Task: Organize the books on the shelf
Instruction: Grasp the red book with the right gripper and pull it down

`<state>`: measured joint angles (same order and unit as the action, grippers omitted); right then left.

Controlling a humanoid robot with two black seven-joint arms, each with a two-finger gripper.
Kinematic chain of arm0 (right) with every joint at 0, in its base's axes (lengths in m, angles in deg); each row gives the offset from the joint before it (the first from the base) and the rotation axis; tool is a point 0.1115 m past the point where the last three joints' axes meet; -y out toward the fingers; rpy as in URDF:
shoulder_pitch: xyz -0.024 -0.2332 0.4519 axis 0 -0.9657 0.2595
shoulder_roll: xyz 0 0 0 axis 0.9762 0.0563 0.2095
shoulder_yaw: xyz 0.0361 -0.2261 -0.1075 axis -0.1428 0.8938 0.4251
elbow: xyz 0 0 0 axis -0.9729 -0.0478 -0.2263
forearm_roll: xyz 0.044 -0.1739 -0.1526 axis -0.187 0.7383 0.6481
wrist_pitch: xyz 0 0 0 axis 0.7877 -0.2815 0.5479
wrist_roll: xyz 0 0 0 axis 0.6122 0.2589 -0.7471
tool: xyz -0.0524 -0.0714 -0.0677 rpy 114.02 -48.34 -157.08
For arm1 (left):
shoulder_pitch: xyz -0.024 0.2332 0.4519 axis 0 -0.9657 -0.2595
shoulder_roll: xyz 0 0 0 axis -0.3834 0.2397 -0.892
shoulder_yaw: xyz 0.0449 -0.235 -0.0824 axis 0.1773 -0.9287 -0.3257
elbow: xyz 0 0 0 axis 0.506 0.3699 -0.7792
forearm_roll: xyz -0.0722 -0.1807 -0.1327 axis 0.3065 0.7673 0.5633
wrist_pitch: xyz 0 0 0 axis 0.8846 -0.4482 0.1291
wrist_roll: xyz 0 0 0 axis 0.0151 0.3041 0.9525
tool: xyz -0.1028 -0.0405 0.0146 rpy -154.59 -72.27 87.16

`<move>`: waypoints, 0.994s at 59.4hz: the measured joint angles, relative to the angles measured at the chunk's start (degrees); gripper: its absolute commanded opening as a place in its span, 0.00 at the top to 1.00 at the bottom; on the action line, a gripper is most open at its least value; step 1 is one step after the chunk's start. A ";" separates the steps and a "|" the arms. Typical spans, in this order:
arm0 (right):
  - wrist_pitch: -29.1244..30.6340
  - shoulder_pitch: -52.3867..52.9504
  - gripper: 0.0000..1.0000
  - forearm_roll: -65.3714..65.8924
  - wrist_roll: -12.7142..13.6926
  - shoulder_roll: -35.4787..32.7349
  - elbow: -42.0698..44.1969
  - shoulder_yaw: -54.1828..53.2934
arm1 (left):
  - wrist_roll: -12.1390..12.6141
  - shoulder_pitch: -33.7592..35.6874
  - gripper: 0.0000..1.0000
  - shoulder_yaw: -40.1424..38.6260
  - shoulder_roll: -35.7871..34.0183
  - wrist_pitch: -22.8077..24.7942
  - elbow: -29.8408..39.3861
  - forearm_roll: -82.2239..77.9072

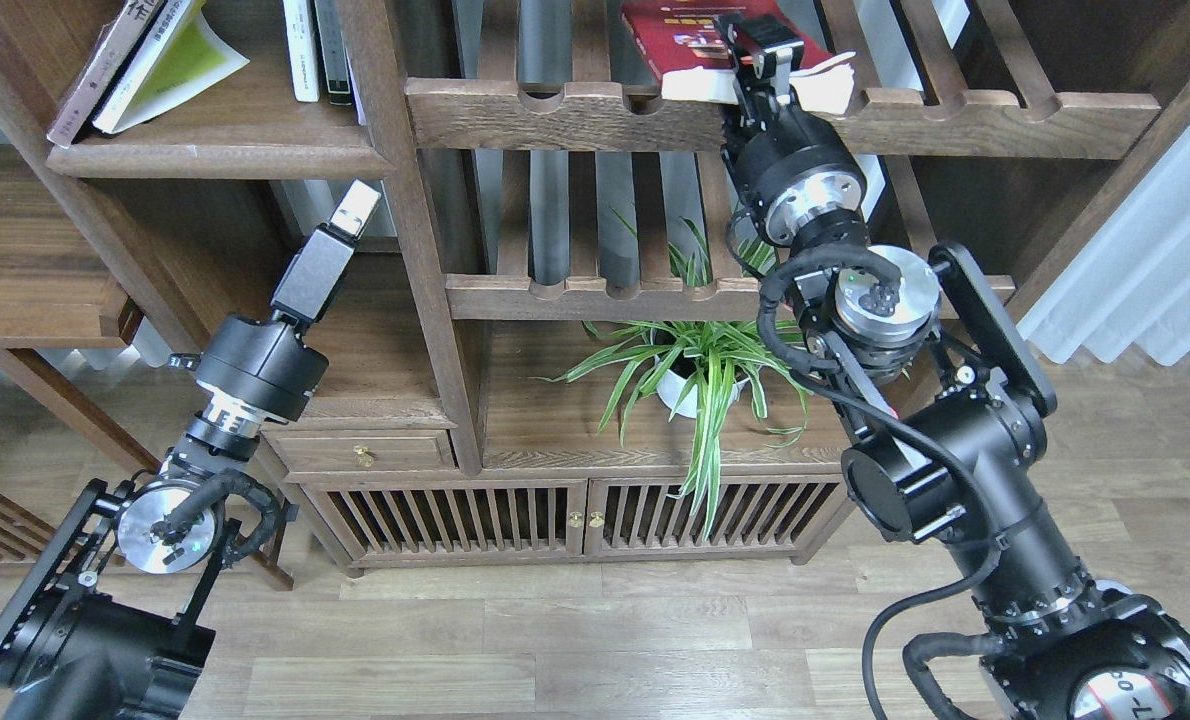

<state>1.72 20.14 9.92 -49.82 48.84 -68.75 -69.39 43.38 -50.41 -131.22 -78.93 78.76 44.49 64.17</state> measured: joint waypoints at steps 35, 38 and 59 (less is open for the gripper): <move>21.98 -5.26 0.99 0.11 -2.50 0.00 -1.05 3.56 | -0.21 -0.90 0.05 0.43 0.00 0.01 -1.27 5.02; 25.85 -6.45 1.00 0.09 -2.29 0.00 -1.66 4.94 | -0.12 -0.99 0.05 0.47 0.00 0.01 -1.34 7.20; 45.85 -15.31 1.00 0.08 -0.08 0.00 -5.42 11.98 | 0.03 -1.24 0.10 0.83 -1.66 0.01 -1.53 15.10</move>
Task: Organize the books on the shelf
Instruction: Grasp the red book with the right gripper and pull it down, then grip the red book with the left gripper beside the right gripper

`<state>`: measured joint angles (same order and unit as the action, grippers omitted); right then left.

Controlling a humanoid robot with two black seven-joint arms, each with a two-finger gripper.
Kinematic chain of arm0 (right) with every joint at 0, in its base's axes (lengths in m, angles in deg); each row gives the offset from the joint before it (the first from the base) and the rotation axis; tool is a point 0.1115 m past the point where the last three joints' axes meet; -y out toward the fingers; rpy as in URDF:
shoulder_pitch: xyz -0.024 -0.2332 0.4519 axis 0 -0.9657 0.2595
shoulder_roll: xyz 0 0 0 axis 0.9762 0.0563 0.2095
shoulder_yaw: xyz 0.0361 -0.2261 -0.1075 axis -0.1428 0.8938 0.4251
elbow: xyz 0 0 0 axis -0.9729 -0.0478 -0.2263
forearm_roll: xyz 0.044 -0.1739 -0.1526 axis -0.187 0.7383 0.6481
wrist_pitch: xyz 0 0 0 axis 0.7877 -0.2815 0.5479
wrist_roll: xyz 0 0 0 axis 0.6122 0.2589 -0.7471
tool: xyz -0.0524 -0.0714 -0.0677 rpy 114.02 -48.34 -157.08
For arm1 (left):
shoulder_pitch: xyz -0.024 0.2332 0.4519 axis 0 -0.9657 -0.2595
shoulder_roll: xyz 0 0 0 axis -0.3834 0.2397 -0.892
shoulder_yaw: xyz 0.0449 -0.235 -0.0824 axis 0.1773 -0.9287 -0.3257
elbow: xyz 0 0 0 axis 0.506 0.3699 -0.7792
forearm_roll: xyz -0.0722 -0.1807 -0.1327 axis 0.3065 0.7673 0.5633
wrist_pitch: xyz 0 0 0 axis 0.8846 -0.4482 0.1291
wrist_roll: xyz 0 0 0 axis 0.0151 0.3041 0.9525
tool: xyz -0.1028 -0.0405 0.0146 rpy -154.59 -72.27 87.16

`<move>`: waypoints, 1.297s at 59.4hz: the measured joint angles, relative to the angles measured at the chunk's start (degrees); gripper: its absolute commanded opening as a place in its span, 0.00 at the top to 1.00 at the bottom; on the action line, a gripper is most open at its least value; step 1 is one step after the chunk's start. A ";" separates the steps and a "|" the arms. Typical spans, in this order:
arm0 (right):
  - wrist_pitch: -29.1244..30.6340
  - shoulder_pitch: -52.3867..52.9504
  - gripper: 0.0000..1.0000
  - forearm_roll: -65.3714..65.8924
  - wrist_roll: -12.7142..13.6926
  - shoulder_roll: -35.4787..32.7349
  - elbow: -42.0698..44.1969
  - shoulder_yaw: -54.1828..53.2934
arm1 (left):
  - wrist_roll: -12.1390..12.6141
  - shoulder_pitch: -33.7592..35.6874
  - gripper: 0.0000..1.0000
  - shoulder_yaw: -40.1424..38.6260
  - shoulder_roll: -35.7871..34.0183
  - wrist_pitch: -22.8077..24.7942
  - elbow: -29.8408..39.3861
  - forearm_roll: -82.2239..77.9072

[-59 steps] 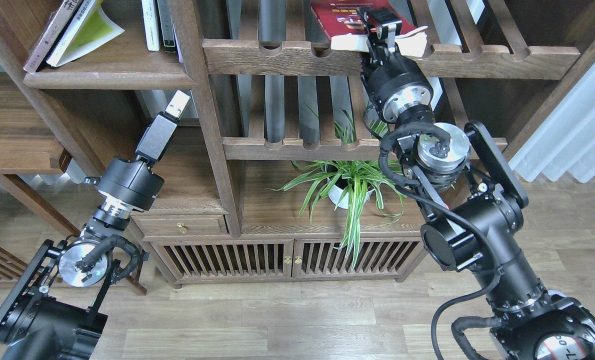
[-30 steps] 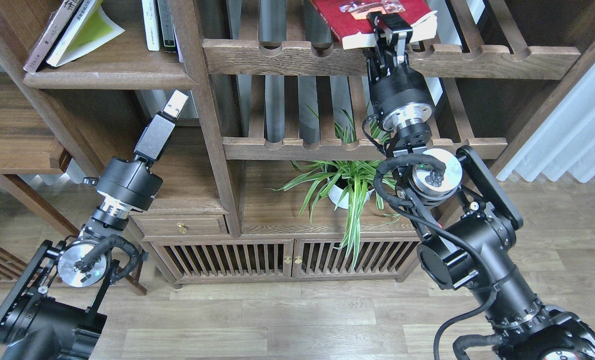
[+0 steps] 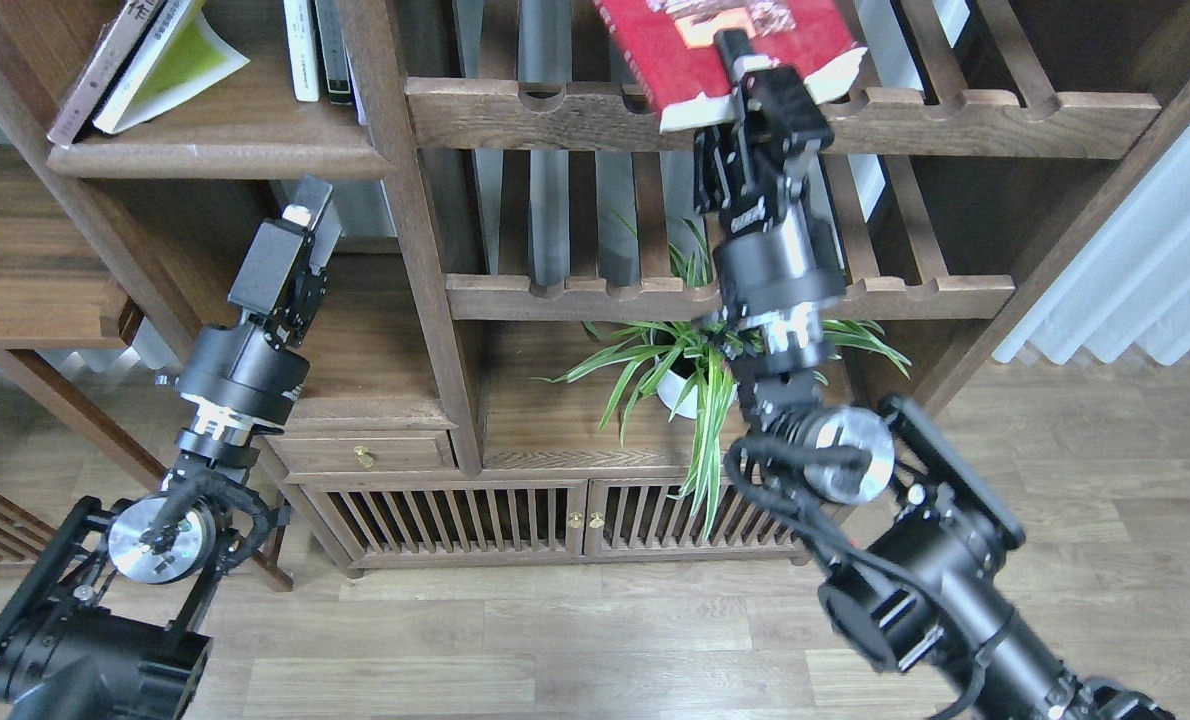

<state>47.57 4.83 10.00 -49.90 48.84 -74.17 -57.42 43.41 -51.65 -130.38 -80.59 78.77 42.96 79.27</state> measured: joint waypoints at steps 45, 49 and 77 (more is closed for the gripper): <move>4.51 -8.98 0.99 2.20 4.30 -0.57 0.83 6.30 | 0.01 0.21 0.19 14.82 -11.05 0.00 3.45 12.31; 4.51 -9.70 0.99 3.03 4.38 -0.30 1.19 6.31 | 0.02 0.29 0.19 15.75 -11.05 0.00 3.46 12.32; 4.47 -17.25 0.99 9.65 8.74 0.01 2.33 8.05 | 0.13 2.56 0.20 20.60 -9.53 -0.02 3.47 11.60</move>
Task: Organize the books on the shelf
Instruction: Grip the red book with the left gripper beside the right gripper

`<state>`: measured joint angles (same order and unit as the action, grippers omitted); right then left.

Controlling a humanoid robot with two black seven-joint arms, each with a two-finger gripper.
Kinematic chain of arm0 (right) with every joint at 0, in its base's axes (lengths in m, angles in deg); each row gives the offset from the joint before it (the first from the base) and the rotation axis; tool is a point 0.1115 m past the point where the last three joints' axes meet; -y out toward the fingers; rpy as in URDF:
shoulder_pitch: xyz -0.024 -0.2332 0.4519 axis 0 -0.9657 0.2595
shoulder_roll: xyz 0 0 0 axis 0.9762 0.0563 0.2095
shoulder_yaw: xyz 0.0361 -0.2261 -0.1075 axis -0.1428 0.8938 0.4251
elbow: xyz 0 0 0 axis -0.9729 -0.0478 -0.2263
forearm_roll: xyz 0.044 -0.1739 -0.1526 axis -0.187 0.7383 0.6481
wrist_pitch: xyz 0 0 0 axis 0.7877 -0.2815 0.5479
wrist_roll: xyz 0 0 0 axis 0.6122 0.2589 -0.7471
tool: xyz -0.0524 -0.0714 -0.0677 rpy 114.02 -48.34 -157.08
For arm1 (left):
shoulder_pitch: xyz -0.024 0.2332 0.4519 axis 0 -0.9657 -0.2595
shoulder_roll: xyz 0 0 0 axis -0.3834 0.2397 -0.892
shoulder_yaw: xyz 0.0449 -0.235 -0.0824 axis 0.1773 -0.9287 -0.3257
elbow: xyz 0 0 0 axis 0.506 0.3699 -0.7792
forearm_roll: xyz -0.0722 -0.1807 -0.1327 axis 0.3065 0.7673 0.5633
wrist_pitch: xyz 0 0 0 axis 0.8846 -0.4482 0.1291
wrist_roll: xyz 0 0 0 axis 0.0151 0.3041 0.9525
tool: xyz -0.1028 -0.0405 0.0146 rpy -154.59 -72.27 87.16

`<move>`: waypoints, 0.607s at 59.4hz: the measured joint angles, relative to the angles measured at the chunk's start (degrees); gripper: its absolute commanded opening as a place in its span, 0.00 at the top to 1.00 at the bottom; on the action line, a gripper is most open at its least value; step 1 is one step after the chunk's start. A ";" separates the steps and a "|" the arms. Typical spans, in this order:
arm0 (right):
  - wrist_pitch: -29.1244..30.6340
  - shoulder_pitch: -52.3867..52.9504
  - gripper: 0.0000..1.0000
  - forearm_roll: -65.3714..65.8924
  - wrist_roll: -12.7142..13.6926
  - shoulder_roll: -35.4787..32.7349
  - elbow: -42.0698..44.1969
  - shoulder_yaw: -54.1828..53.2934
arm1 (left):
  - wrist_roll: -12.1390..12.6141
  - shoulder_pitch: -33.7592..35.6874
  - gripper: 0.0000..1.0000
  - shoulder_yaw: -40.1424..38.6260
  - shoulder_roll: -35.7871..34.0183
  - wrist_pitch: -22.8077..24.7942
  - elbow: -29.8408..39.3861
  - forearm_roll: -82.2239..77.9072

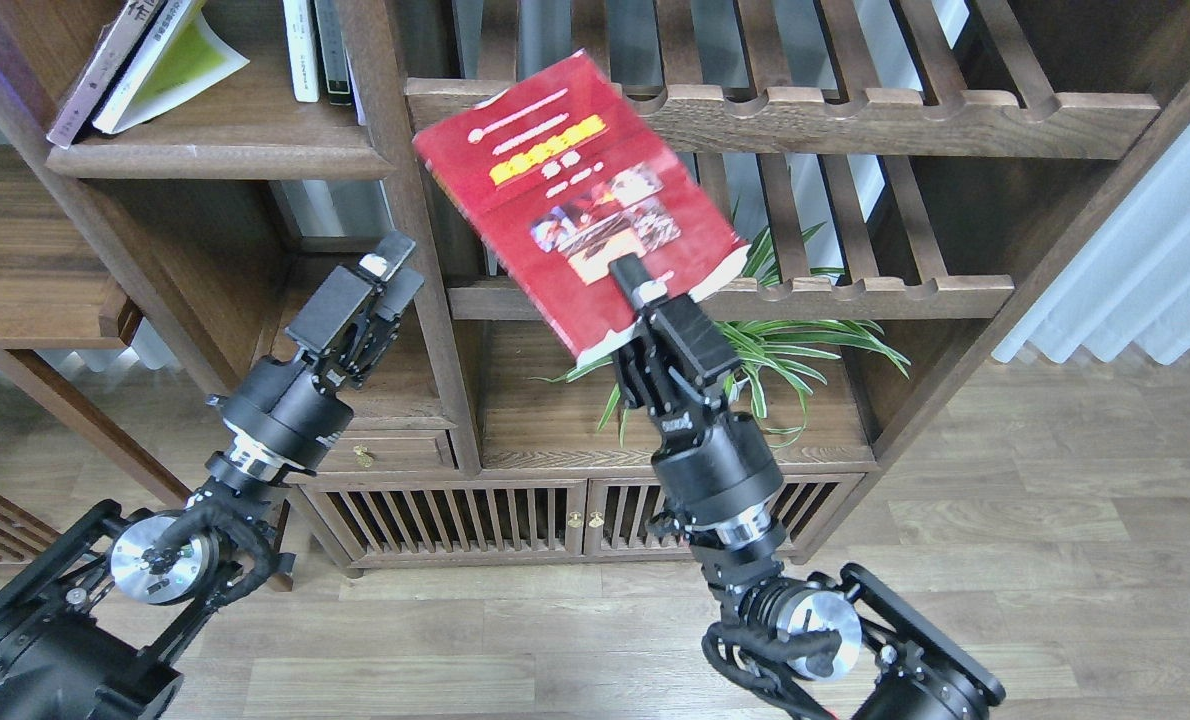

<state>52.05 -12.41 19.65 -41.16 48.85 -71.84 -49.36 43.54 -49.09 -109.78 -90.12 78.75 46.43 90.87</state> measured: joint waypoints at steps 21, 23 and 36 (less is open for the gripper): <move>0.00 -1.19 0.99 0.81 0.19 0.00 0.98 -0.05 | 2.03 0.09 0.21 0.63 1.73 0.00 0.00 -0.43; 0.00 -1.22 0.99 0.81 0.18 0.00 0.99 -0.06 | 2.10 0.09 0.21 0.63 1.88 0.00 0.00 -0.49; 0.00 -1.41 0.99 1.17 0.22 -0.01 1.01 0.22 | 2.20 0.03 0.22 1.31 2.44 0.00 0.00 -0.91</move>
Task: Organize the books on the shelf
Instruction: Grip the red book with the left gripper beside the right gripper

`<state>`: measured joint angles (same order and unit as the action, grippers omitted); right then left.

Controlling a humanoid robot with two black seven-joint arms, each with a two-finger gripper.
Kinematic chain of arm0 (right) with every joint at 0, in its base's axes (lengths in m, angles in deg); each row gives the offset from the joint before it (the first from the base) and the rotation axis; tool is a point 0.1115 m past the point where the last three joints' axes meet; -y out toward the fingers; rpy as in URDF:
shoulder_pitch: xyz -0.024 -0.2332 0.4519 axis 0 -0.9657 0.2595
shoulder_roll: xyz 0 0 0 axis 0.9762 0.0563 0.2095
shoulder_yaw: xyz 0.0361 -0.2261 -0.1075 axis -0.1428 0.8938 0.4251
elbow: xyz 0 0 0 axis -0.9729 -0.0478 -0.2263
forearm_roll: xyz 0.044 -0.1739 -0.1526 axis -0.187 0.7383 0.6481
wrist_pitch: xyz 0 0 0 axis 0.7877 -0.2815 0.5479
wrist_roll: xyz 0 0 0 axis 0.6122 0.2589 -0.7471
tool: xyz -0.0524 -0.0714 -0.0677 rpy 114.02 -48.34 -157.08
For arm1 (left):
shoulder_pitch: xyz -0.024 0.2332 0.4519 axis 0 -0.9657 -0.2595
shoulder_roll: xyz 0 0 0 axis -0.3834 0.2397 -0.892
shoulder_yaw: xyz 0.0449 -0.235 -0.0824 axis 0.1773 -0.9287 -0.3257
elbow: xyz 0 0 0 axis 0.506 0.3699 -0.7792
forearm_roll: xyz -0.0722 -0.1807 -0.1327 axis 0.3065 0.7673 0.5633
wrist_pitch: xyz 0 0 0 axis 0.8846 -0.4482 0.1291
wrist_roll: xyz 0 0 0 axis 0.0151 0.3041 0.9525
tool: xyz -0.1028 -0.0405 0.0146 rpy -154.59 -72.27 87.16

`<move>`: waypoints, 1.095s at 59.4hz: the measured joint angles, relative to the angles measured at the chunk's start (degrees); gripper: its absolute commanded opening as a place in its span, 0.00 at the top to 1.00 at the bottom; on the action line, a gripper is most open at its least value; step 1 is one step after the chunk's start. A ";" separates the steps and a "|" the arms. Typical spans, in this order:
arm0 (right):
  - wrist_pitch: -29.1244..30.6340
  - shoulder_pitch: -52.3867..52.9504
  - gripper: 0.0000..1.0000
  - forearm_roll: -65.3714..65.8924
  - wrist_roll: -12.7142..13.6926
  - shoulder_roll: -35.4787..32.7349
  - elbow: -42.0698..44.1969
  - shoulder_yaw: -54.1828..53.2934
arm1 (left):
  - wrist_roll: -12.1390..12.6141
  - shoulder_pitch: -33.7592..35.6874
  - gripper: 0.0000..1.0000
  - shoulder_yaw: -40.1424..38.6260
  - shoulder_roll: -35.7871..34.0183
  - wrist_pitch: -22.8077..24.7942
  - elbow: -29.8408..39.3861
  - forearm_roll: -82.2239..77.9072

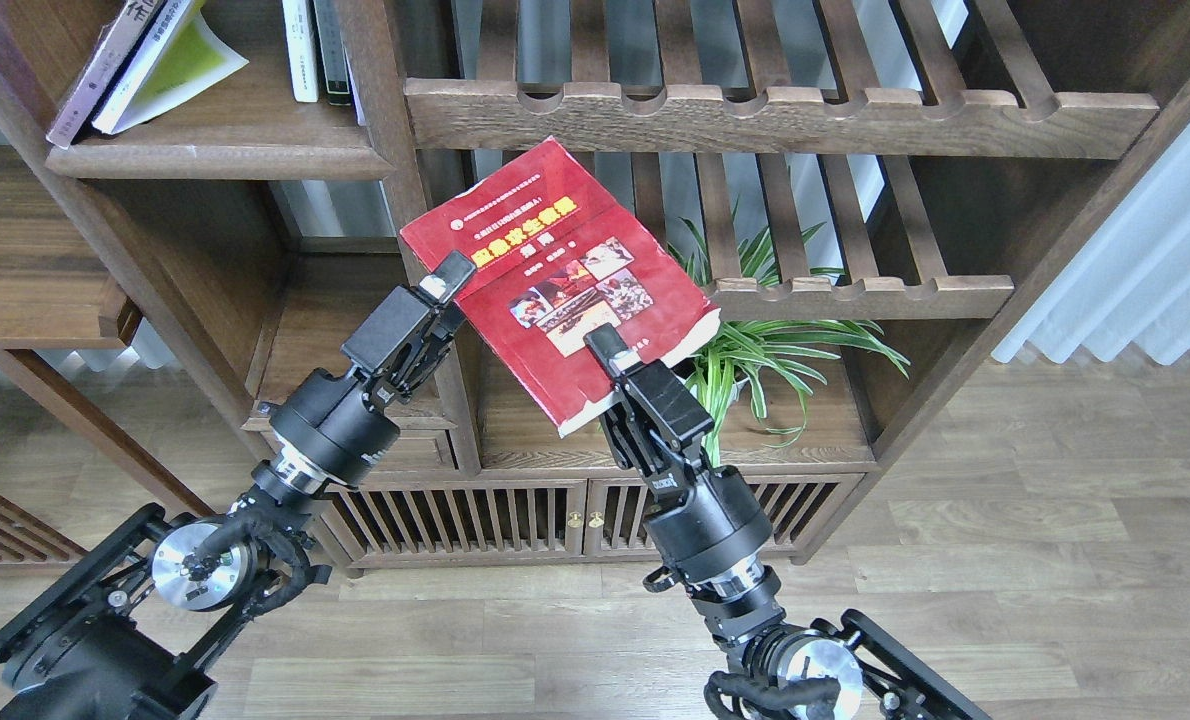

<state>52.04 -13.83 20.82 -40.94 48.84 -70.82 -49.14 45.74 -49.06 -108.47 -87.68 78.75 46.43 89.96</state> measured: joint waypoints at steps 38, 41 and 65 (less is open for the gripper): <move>0.00 -3.25 0.98 1.41 3.54 -0.01 0.00 1.73 | -0.05 -0.69 0.60 2.20 0.61 0.01 -0.02 -0.02; 0.00 -3.30 0.98 1.46 3.66 -0.01 0.00 1.73 | -0.15 -0.90 0.76 2.27 0.49 0.02 -0.02 -0.02; 0.00 -3.30 0.98 1.75 3.77 -0.01 0.33 1.23 | -0.91 -1.54 0.95 3.38 -0.25 0.03 -0.02 0.10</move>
<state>52.05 -17.13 22.57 -37.17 48.84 -70.49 -47.91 44.83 -50.61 -105.09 -87.93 78.78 46.41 90.05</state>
